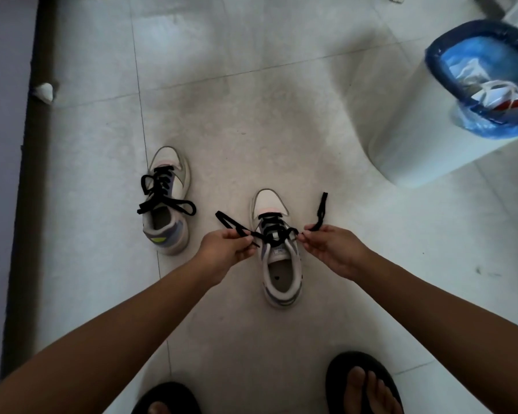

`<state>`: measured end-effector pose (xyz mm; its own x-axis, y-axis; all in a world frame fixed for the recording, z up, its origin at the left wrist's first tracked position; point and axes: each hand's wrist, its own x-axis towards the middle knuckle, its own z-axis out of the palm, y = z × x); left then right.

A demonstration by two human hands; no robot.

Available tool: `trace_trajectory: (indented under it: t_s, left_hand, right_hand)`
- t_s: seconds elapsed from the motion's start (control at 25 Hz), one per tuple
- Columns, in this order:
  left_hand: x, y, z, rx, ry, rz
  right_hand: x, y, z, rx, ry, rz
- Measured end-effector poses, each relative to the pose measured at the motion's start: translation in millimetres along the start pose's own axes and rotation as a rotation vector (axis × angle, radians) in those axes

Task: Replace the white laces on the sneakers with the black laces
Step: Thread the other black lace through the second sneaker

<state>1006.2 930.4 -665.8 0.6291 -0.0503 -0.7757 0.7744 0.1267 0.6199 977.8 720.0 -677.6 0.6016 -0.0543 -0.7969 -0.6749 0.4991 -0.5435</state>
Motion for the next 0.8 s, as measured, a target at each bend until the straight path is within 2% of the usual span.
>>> trace_trajectory:
  t_s: [0.16,0.48,0.68,0.8]
  left_hand:
    - [-4,-8,2,0.013,0.054,0.035]
    - [-6,-19,2,0.252,0.087,0.119]
    - [-6,-20,0,0.329,0.083,0.166]
    - [-6,-21,-2,0.352,0.064,0.192]
  right_hand:
    - [-4,5,-5,-0.100,0.029,-0.016]
    - [-1,15,0,-0.218,0.131,-0.193]
    - [-3,17,0,-0.307,0.120,-0.256]
    - [-6,15,-2,-0.486,0.127,-0.385]
